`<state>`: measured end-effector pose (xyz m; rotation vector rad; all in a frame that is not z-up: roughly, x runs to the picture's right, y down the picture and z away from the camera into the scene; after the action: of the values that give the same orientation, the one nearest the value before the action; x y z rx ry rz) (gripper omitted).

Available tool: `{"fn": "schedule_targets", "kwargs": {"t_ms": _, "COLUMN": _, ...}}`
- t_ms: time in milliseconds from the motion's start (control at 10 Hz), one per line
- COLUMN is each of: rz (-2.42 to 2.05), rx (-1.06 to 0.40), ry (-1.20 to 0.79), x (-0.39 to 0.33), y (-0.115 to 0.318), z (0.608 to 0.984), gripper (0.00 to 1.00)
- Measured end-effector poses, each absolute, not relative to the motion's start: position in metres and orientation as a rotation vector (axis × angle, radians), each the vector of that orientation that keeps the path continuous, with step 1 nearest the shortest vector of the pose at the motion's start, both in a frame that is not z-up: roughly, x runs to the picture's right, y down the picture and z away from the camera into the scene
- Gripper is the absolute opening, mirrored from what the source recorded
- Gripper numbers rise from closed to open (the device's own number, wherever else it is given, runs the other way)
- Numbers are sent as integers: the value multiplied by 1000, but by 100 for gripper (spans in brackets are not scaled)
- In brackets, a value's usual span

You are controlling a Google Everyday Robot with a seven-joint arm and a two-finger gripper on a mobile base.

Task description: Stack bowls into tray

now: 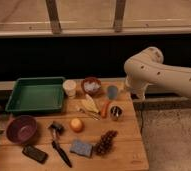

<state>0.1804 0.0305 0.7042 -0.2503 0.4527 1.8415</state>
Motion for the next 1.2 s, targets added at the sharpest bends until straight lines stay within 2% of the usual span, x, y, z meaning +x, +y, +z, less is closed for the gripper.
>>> {"fn": "schedule_targets", "kwargs": {"t_ms": 1100, "rz": 1837, "rx": -244, "ry": 451, "x": 180, "y": 30, "z": 705, "gripper": 65}}
{"fn": "schedule_targets", "kwargs": {"t_ms": 1200, "rz": 1826, "rx": -235, "ry": 399, "x": 177, "y": 27, "z": 707, "gripper": 65}}
